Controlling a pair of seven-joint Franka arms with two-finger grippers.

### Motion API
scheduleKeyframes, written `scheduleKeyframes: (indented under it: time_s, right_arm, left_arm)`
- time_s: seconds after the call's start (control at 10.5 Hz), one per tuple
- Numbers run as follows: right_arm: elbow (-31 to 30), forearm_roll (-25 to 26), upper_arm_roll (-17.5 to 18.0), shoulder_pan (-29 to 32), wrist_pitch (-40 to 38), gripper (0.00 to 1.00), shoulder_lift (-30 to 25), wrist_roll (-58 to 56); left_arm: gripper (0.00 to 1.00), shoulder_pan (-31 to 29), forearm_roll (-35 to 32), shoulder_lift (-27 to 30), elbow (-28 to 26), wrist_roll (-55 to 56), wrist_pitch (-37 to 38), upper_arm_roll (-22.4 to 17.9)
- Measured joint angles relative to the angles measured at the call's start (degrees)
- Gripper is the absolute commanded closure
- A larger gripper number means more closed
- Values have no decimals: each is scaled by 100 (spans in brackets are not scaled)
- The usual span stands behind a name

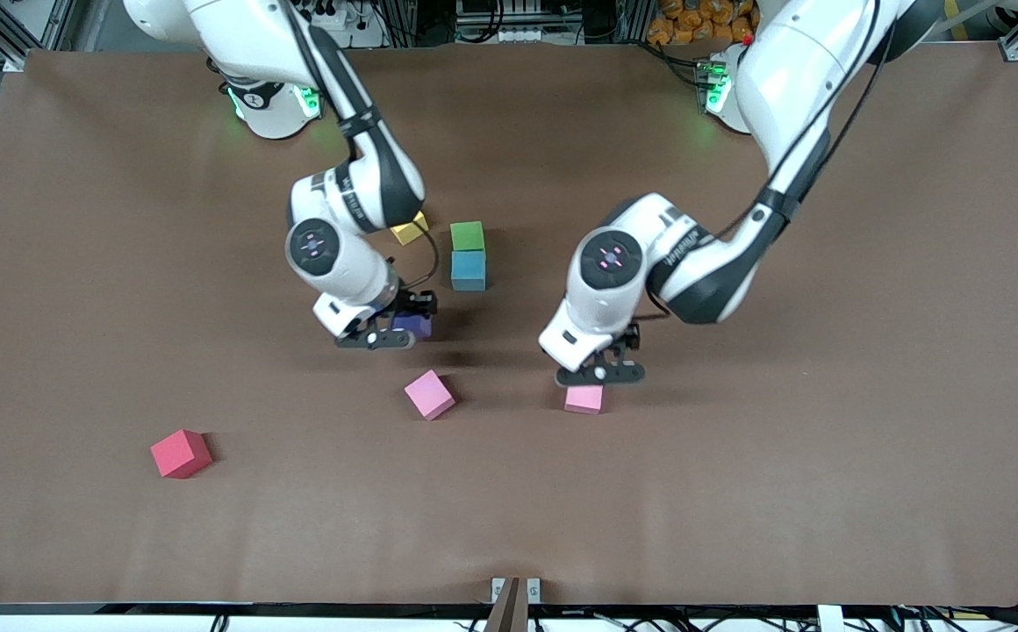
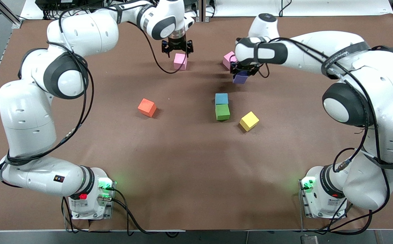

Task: Arrange blocks into number 1
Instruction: 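Place the purple cube with the right gripper while the left gripper grasps pink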

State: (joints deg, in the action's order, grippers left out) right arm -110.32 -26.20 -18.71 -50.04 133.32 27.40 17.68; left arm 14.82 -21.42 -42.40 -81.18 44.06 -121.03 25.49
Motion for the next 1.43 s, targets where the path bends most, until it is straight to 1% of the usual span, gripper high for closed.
scheduleKeyframes:
  time_s: [0.1,0.29,0.48,0.76,0.86,0.96,1.05,1.43]
  right_arm:
    - [13,1,6,-216,53,58,53,307]
    - [96,2,12,-546,118,57,240,646]
    - [188,19,14,-708,127,56,437,707]
    - [211,94,25,-804,130,52,521,707]
    - [216,103,28,-840,129,48,521,707]
    - [220,108,36,-871,129,17,521,716]
    - [222,113,40,-889,129,0,522,745]
    - [298,129,7,-878,112,0,485,938]
  left_arm:
    - [0,-23,0,-106,21,-278,-231,-82]
    - [0,-12,0,-334,38,-599,-772,-122]
    - [0,51,0,-451,52,-762,-881,-155]
    - [0,57,0,-519,55,-1270,-882,-376]
    - [0,56,0,-547,57,-1353,-882,-425]
    - [0,61,0,-583,59,-1368,-882,-433]
    - [0,86,0,-621,59,-1368,-883,-433]
    - [0,202,0,-692,95,-1358,-997,-450]
